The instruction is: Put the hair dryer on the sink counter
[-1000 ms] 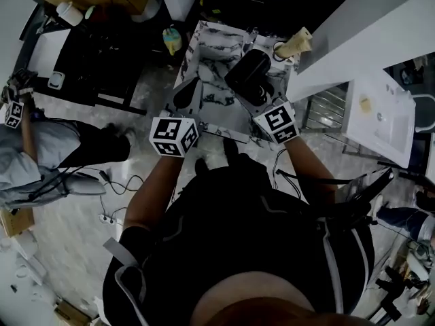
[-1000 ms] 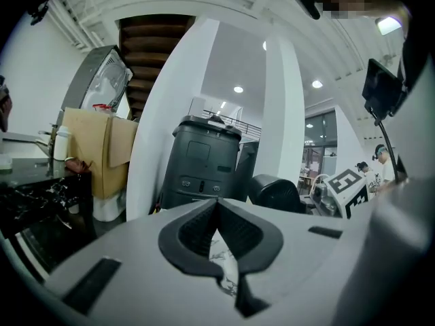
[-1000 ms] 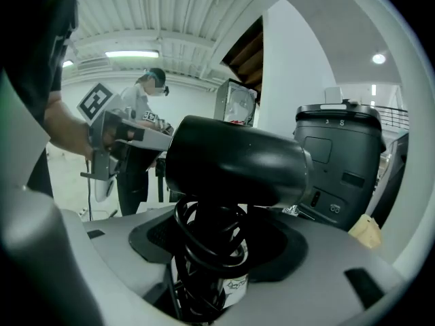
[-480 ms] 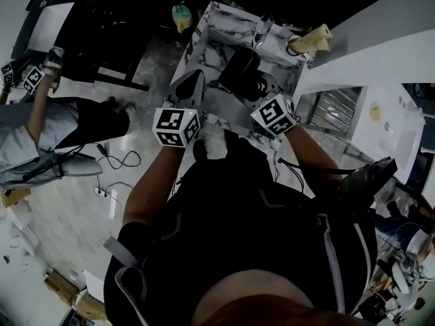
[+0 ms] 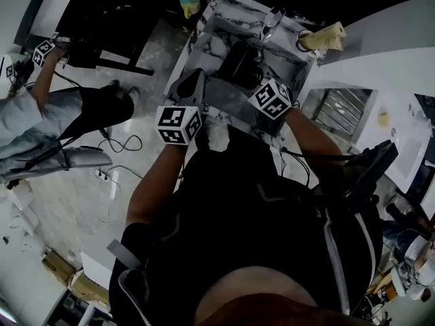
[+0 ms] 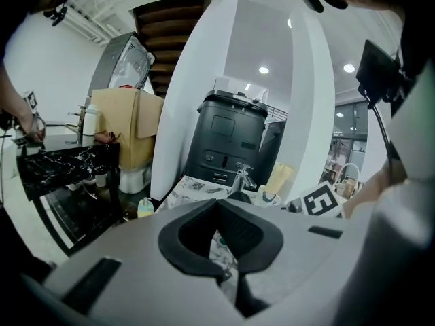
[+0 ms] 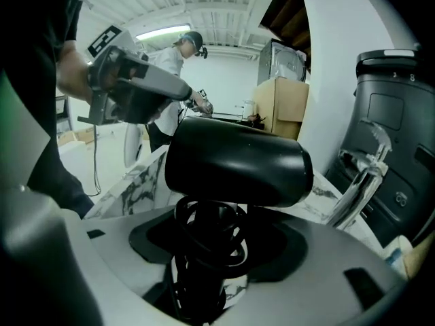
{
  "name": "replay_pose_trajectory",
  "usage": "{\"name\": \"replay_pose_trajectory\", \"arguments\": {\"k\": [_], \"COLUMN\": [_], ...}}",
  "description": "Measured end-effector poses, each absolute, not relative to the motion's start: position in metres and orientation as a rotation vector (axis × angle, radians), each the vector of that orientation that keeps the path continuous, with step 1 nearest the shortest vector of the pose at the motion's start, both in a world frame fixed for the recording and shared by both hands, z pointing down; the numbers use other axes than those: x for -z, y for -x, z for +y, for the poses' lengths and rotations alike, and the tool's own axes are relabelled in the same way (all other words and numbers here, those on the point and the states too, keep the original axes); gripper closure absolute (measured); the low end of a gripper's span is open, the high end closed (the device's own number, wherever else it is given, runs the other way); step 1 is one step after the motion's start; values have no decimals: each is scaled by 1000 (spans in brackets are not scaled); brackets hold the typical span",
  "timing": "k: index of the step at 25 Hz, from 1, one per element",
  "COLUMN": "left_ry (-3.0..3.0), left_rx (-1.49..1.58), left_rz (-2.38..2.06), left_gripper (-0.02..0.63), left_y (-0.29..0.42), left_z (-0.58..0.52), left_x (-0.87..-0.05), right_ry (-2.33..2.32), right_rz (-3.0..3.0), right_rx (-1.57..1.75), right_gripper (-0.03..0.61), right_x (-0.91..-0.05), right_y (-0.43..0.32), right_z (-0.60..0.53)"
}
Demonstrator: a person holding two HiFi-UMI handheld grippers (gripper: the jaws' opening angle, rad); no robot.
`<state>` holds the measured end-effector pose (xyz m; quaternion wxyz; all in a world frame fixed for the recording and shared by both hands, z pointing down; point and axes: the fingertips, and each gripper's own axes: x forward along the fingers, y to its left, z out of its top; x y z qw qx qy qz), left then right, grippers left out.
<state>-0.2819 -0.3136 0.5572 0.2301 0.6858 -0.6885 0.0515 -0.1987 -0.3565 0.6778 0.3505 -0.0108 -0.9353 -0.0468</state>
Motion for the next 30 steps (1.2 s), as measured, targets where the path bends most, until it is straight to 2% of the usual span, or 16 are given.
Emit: {"name": "replay_pose_trajectory", "arguments": {"k": [20, 30], "left_ry": [-1810, -1813], "left_rx": [-145, -170], "left_rz": [-1924, -1962], "left_gripper": [609, 609], "left_y": [279, 288], "left_z": [-294, -281], "left_x": [-565, -557], "right_ry": [65, 88], "right_rz": [-2210, -2156], "right_rx": [-25, -41], "right_gripper": [288, 288], "right_x": [-786, -810], "right_y": [221, 231], "right_z": [-369, -363]}}
